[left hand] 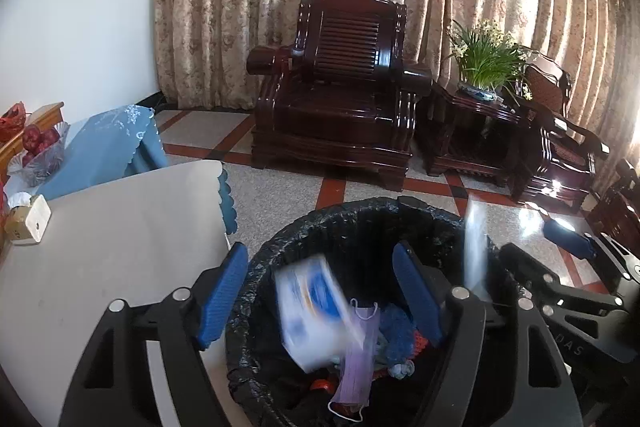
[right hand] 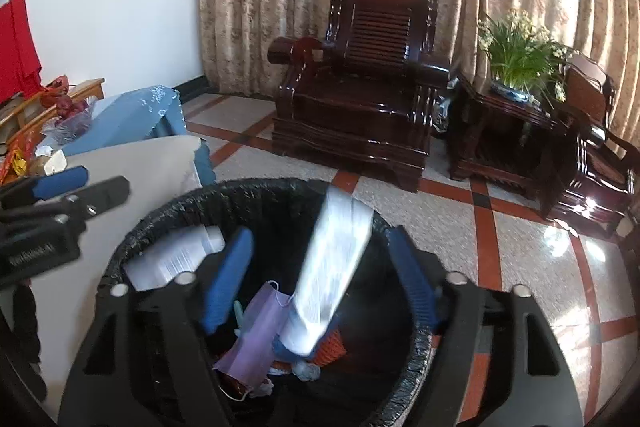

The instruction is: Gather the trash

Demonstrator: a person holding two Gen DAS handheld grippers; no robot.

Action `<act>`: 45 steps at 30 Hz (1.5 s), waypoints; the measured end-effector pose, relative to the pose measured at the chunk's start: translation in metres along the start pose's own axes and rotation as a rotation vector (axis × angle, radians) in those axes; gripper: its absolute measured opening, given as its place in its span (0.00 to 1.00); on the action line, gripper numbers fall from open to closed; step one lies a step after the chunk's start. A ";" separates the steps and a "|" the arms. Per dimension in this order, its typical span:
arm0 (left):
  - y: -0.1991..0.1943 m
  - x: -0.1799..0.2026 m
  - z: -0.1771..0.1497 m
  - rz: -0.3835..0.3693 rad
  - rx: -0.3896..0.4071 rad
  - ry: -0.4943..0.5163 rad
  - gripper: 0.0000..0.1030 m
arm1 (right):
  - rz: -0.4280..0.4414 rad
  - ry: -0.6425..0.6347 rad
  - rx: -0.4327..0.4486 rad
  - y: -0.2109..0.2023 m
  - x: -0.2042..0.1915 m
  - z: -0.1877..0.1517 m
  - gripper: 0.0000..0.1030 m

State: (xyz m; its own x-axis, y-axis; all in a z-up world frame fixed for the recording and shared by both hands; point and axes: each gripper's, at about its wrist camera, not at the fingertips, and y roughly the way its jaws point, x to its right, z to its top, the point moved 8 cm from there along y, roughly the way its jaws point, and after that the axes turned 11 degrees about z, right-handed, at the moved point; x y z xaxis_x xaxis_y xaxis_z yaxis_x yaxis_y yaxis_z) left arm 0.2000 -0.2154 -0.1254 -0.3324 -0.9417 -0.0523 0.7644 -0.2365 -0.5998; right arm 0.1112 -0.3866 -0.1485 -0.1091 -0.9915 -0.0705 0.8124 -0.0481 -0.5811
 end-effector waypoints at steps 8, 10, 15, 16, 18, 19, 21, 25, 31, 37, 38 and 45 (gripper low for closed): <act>-0.010 -0.028 -0.002 0.050 0.002 -0.027 0.83 | 0.010 0.039 0.005 -0.008 -0.001 -0.004 0.95; -0.017 -0.037 -0.003 0.063 0.004 -0.029 0.86 | 0.029 0.050 0.007 -0.011 -0.006 0.000 0.95; -0.035 -0.055 -0.003 0.096 0.014 -0.028 0.89 | 0.098 0.068 0.022 -0.024 -0.029 0.014 0.95; -0.040 -0.059 -0.003 0.104 0.017 -0.031 0.89 | 0.109 0.070 0.024 -0.027 -0.033 0.017 0.95; -0.049 -0.067 -0.002 0.118 0.026 -0.037 0.89 | 0.139 0.062 0.034 -0.035 -0.045 0.024 0.95; -0.054 -0.072 -0.002 0.123 0.029 -0.042 0.89 | 0.147 0.057 0.037 -0.038 -0.049 0.027 0.95; -0.064 -0.079 -0.002 0.129 0.038 -0.053 0.89 | 0.170 0.043 0.043 -0.046 -0.061 0.035 0.95; -0.084 -0.091 0.000 0.153 0.062 -0.058 0.90 | 0.212 0.032 0.049 -0.061 -0.078 0.048 0.95; -0.112 -0.098 0.005 0.167 0.092 -0.069 0.91 | 0.234 0.011 0.048 -0.080 -0.096 0.059 0.95; -0.134 -0.103 0.010 0.175 0.119 -0.070 0.91 | 0.257 0.015 0.040 -0.093 -0.107 0.065 0.95; -0.138 -0.103 0.010 0.175 0.123 -0.072 0.91 | 0.259 0.013 0.040 -0.095 -0.108 0.066 0.95; -0.160 -0.107 0.016 0.198 0.155 -0.071 0.91 | 0.268 -0.013 0.052 -0.111 -0.121 0.076 0.95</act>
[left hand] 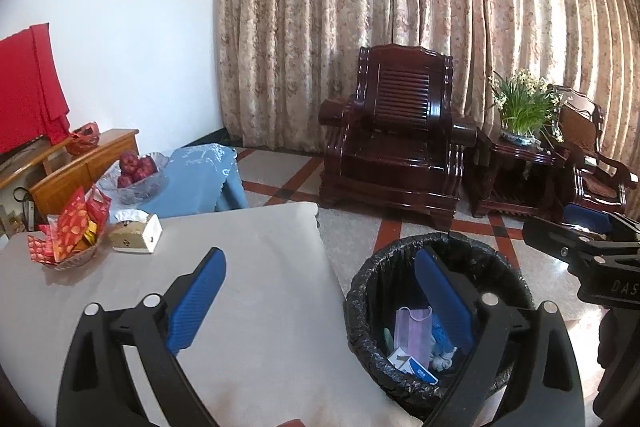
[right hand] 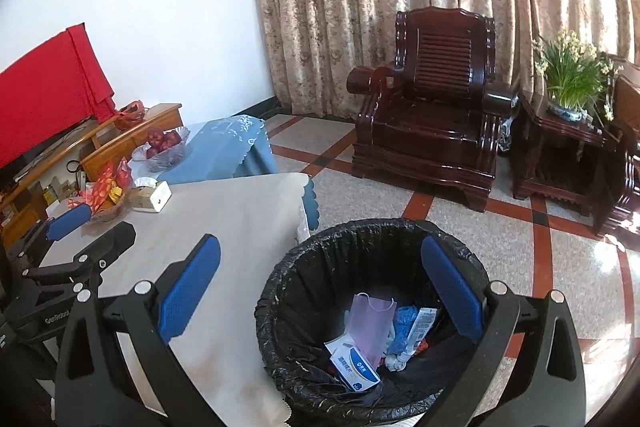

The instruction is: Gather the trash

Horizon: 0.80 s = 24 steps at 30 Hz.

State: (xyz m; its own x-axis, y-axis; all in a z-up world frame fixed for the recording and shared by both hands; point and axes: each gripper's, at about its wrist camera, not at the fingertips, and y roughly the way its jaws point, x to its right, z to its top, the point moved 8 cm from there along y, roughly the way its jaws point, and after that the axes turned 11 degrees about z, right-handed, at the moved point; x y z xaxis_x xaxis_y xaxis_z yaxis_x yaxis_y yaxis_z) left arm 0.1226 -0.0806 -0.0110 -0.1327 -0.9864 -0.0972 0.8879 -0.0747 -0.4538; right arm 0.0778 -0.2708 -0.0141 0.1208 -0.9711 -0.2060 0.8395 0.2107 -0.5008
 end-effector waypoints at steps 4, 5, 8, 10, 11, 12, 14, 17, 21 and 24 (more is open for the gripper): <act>-0.007 -0.004 0.005 0.007 0.013 -0.007 0.91 | 0.007 -0.014 0.007 -0.004 -0.007 0.003 0.95; -0.008 -0.005 0.006 0.009 0.016 -0.009 0.91 | 0.008 -0.016 0.007 -0.005 -0.008 0.004 0.95; -0.012 -0.008 0.007 0.014 0.023 -0.013 0.91 | 0.010 -0.023 0.008 -0.005 -0.011 0.005 0.95; -0.013 -0.009 0.007 0.016 0.025 -0.016 0.91 | 0.012 -0.027 0.009 -0.006 -0.013 0.006 0.95; -0.014 -0.009 0.007 0.016 0.026 -0.017 0.91 | 0.013 -0.028 0.010 -0.006 -0.014 0.007 0.95; -0.014 -0.010 0.007 0.017 0.027 -0.018 0.91 | 0.015 -0.029 0.010 -0.007 -0.014 0.007 0.95; -0.015 -0.010 0.007 0.019 0.028 -0.018 0.91 | 0.016 -0.031 0.011 -0.007 -0.017 0.008 0.95; -0.017 -0.010 0.008 0.022 0.030 -0.017 0.91 | 0.019 -0.034 0.012 -0.007 -0.018 0.008 0.95; -0.018 -0.011 0.009 0.025 0.032 -0.019 0.91 | 0.020 -0.037 0.010 -0.006 -0.018 0.008 0.95; -0.018 -0.012 0.009 0.027 0.034 -0.017 0.91 | 0.023 -0.038 0.008 -0.006 -0.019 0.008 0.95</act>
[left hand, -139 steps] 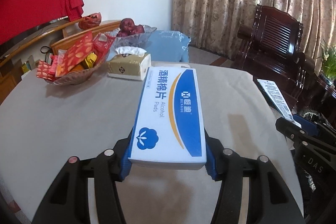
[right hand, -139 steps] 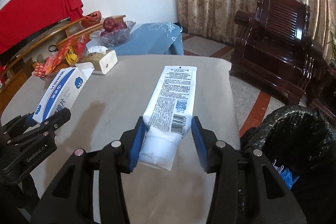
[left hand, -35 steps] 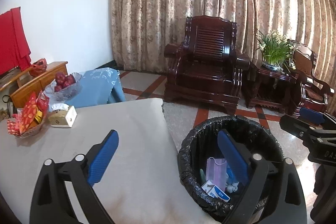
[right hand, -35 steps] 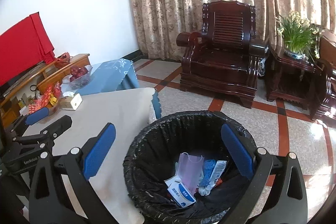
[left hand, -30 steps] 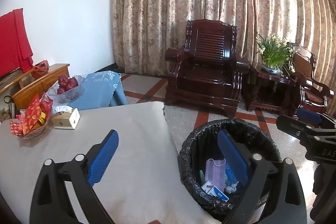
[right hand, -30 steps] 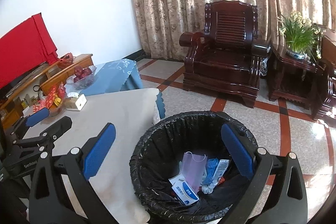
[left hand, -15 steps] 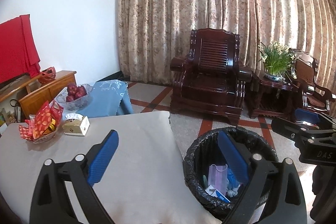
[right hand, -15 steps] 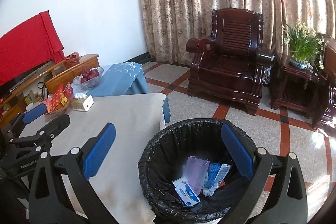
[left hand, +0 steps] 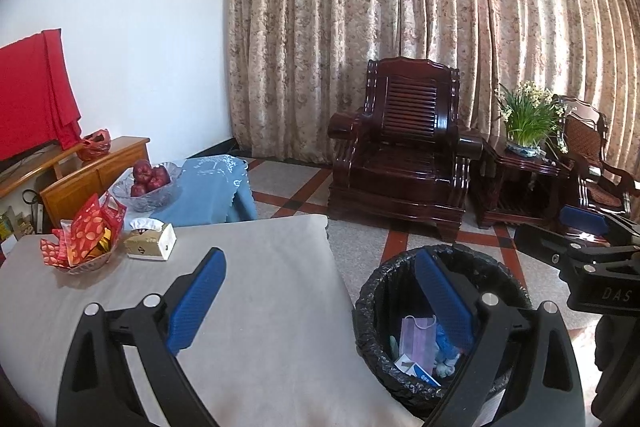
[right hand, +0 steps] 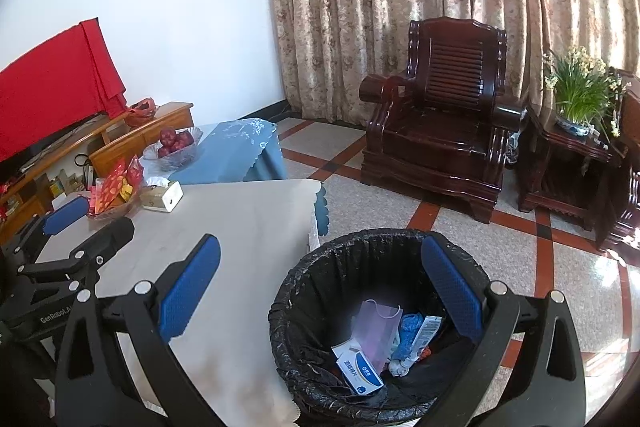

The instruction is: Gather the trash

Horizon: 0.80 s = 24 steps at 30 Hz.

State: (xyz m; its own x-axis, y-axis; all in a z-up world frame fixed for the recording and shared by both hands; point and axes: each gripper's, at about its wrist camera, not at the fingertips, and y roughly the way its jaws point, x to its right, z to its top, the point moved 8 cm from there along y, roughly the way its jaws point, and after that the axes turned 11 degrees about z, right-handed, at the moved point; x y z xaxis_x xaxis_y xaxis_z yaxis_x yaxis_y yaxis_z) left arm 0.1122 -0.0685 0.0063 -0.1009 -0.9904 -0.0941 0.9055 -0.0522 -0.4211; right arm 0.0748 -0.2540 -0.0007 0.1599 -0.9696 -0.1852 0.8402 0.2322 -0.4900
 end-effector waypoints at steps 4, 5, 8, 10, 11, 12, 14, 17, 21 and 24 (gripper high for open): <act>0.000 -0.001 0.000 0.001 0.000 0.000 0.91 | 0.002 -0.003 0.000 0.001 -0.002 0.001 0.95; 0.000 -0.001 0.000 0.001 0.001 -0.001 0.91 | 0.001 -0.003 0.000 0.001 -0.003 0.001 0.95; 0.000 -0.002 0.001 0.003 0.002 0.000 0.91 | 0.000 -0.003 -0.001 0.002 -0.003 0.001 0.95; 0.000 -0.002 0.001 0.003 0.002 0.000 0.91 | 0.000 -0.003 -0.001 0.002 -0.003 0.001 0.95; 0.000 -0.002 0.001 0.002 0.001 0.000 0.91 | 0.000 -0.002 -0.001 0.002 -0.003 0.001 0.95; 0.000 -0.002 0.001 0.002 0.002 0.000 0.91 | 0.001 -0.003 0.000 0.001 -0.003 0.001 0.95; 0.000 -0.002 0.001 0.003 0.003 0.000 0.91 | 0.002 -0.004 0.000 0.001 -0.003 0.001 0.95; 0.000 -0.002 0.001 0.004 0.004 0.001 0.91 | 0.001 -0.004 0.001 0.002 -0.004 0.001 0.95; 0.001 -0.003 0.001 0.005 0.003 0.000 0.91 | 0.002 -0.006 0.001 0.002 -0.005 0.001 0.95; 0.001 -0.004 0.001 0.004 0.003 -0.001 0.91 | 0.002 -0.006 0.002 0.003 -0.006 0.001 0.95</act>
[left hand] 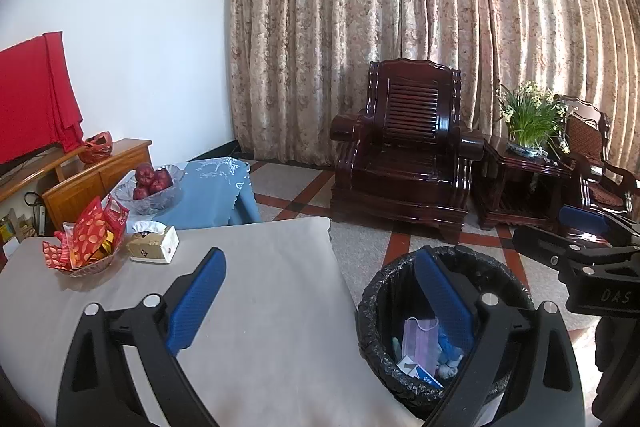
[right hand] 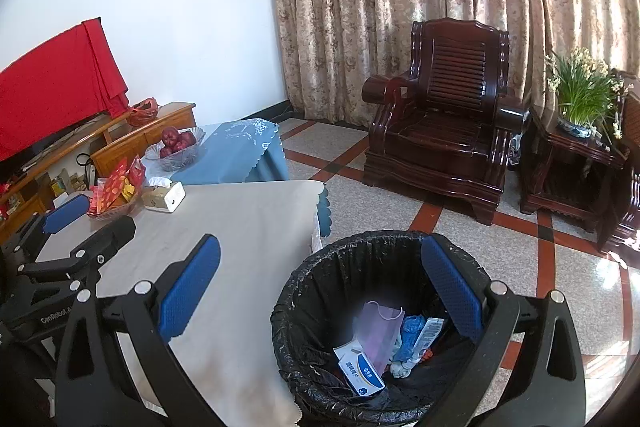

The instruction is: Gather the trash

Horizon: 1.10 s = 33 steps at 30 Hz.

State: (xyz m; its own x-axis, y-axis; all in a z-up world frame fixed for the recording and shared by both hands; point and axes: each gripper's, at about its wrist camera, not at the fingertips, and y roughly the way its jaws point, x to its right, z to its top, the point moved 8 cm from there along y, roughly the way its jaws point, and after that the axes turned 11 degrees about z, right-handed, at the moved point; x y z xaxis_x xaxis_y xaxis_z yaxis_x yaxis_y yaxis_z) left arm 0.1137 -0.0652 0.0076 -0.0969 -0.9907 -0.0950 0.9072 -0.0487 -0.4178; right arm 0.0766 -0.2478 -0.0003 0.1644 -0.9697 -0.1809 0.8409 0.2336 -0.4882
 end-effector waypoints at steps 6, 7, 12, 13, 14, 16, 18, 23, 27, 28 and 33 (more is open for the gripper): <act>0.000 0.000 0.000 0.001 0.000 0.001 0.91 | 0.003 -0.003 -0.001 0.003 -0.004 0.000 0.95; 0.000 0.000 0.000 0.001 0.000 0.000 0.91 | 0.004 -0.003 -0.001 0.003 -0.005 0.000 0.95; 0.000 -0.001 0.000 0.001 0.000 0.000 0.91 | 0.003 -0.002 0.000 0.003 -0.005 0.000 0.95; 0.000 -0.001 0.000 0.001 0.000 0.000 0.91 | 0.003 -0.002 0.000 0.003 -0.006 0.000 0.95; 0.000 0.000 0.000 0.001 0.000 0.001 0.91 | 0.003 -0.003 0.000 0.004 -0.006 0.000 0.95; 0.000 0.000 0.000 0.000 0.000 0.002 0.91 | 0.002 -0.003 -0.001 0.003 -0.006 0.000 0.95; 0.000 -0.001 0.000 0.000 -0.002 0.001 0.91 | 0.002 -0.002 -0.001 0.003 -0.005 0.000 0.95; 0.000 -0.002 0.000 0.001 0.000 0.000 0.91 | 0.002 -0.001 -0.003 0.005 -0.009 -0.001 0.95; 0.000 -0.001 0.000 0.000 -0.001 0.000 0.91 | 0.002 -0.002 -0.004 0.005 -0.009 -0.001 0.95; 0.000 -0.002 0.000 -0.002 -0.002 -0.001 0.91 | 0.001 -0.002 -0.004 0.005 -0.009 -0.001 0.95; 0.000 -0.001 0.000 0.000 -0.002 0.001 0.91 | 0.001 -0.002 -0.004 0.005 -0.008 -0.001 0.95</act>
State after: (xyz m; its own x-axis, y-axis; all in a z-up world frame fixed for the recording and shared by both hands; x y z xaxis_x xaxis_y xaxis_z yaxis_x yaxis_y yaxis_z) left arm 0.1138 -0.0646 0.0076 -0.0973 -0.9906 -0.0960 0.9064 -0.0484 -0.4196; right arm 0.0790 -0.2389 -0.0021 0.1658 -0.9696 -0.1798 0.8385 0.2346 -0.4918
